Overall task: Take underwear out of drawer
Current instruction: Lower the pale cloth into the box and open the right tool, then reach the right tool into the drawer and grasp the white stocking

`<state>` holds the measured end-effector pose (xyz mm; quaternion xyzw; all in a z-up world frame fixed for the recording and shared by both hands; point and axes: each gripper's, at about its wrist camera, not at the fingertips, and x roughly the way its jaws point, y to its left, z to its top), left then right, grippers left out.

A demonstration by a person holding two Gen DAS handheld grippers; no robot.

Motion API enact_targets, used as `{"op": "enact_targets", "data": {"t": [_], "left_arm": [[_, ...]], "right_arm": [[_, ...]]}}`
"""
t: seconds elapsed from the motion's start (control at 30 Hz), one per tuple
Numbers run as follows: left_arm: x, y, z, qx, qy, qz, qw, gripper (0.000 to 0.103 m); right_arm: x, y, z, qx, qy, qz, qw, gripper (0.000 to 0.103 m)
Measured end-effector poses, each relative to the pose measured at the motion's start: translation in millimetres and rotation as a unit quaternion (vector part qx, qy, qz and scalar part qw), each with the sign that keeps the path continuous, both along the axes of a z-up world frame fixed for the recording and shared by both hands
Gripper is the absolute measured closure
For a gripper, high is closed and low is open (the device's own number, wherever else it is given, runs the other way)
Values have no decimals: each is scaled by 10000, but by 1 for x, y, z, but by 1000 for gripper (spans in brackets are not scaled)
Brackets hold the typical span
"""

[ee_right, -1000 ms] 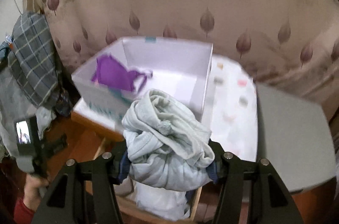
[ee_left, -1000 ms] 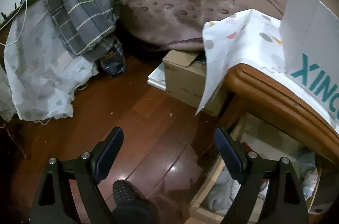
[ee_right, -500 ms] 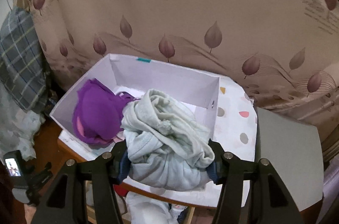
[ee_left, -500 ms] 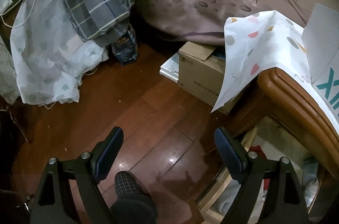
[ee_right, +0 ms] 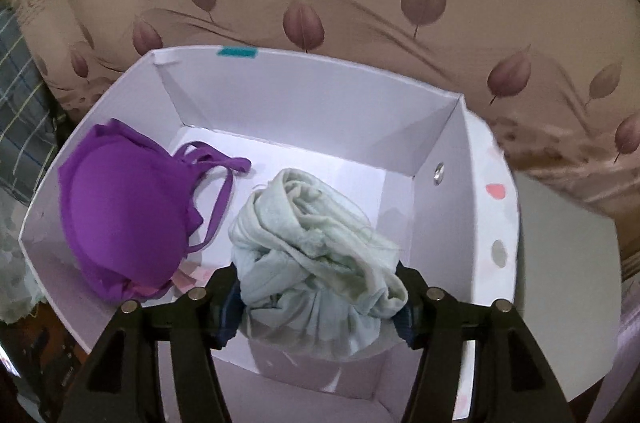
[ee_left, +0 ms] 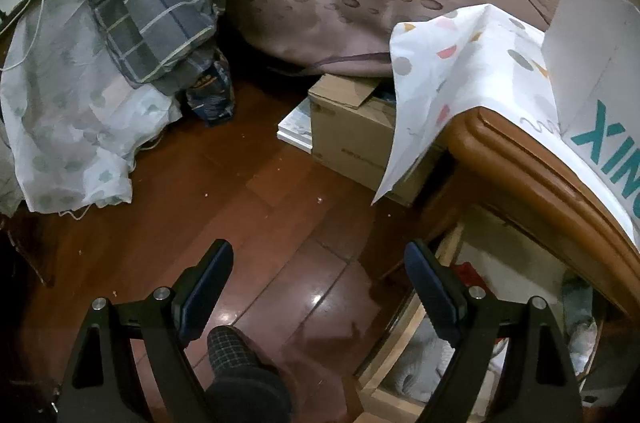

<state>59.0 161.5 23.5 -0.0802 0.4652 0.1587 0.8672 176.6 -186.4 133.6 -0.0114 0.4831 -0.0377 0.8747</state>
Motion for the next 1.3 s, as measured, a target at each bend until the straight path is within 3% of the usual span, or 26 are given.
{"op": "enact_targets", "data": {"t": [0.2,0.4,0.53,0.7,0.87,0.93,1.13,1.3], "left_arm": [[1,-4,0,25,-21,-89,10000,17],[-1,-8,2,-9,-82,-193,9998,17],[-1,-11,5,-5,-158,-311,9994,17],[-3,-18,6,-18,-160,-524,9985,16],[-1,-24,4,-8,-76,-640,9979,16],[-1,-25,3,-39,-69,-657,9978,16],[0,-25,3,-116,-20,-720,9973,16],[2,-25,0,-217,31,-747,9970,16]], "right_arm": [[3,1,3,109,40,48,9999,31],[-15,2,31,127,-381,112,9991,30],[-54,7,57,250,-622,396,9970,30],[-119,20,52,198,-318,934,9949,26],[-168,21,1,466,397,1116,9919,23],[-177,20,-32,633,823,1025,9893,23],[-164,24,-135,985,1809,749,9757,23],[-142,42,-177,806,2079,706,9723,23]]}}
